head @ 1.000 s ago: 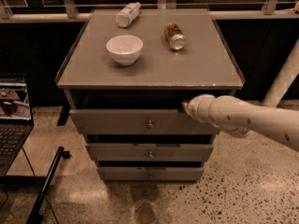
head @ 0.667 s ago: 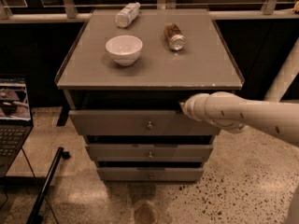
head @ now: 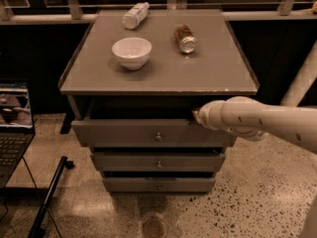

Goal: Open top drawer

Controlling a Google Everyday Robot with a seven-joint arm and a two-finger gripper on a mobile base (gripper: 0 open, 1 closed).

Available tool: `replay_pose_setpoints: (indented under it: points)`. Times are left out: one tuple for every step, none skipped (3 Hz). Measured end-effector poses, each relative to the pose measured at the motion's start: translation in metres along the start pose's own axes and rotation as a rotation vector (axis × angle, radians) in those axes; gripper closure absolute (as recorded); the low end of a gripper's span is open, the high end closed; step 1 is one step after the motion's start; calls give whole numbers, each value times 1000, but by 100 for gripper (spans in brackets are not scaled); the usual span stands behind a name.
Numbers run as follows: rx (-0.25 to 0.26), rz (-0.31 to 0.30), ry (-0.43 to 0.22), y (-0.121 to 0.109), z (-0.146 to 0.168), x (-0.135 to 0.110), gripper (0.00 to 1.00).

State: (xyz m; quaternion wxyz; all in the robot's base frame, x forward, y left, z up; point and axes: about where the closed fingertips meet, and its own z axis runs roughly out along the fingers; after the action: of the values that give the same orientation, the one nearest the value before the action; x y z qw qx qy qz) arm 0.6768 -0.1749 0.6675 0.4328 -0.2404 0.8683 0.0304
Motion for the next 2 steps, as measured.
replay_pose_setpoints:
  points:
    - [-19,49,46,-7,-24,10,100]
    - [-97,95,120,-5,-50,27,100]
